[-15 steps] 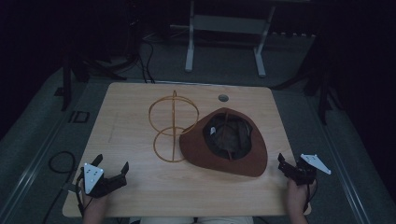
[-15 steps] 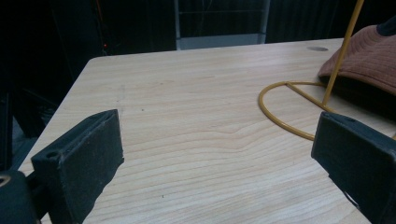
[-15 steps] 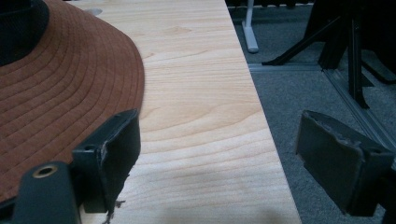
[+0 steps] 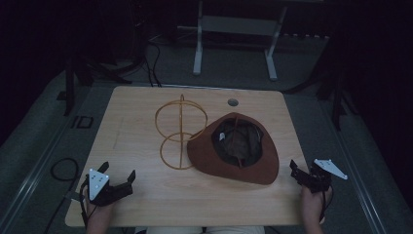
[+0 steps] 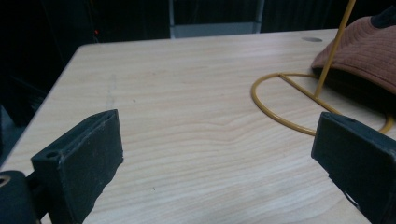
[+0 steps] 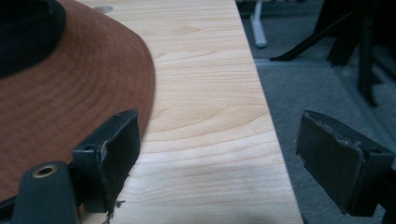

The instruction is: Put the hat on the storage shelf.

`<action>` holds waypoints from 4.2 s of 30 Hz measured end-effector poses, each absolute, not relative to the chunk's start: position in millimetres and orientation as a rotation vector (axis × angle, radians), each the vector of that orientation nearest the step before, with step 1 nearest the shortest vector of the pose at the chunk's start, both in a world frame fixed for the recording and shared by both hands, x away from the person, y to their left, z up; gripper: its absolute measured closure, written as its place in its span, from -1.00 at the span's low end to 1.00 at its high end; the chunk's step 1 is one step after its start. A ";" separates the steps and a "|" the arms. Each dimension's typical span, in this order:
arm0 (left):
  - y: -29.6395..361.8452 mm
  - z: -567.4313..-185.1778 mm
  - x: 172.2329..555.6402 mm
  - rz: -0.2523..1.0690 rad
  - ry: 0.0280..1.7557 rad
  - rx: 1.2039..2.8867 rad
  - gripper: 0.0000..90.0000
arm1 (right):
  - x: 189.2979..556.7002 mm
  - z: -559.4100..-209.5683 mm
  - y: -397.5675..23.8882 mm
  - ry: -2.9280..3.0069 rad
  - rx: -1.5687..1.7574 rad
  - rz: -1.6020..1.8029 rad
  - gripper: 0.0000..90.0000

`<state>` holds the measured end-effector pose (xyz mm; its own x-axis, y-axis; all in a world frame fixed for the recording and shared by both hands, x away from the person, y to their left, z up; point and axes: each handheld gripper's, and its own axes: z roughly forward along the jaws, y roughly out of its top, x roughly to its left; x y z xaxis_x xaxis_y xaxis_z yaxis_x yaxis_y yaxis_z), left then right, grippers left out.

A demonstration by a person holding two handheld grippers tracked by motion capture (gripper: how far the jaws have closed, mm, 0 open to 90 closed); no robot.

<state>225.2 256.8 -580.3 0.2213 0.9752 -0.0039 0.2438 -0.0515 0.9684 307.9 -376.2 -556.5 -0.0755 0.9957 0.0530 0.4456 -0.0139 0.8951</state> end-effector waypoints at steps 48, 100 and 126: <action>248.9 -579.8 227.8 0.776 1.170 1.635 -0.94 | 397.0 -489.7 -285.0 2.040 1.328 1.077 -0.70; 249.6 -580.3 230.7 0.742 1.177 1.650 -0.94 | 450.8 -514.1 -239.2 1.978 1.415 0.734 0.88; 236.7 -574.0 229.7 0.707 1.147 1.708 -0.94 | 402.3 -444.8 -273.2 1.825 1.389 1.019 0.88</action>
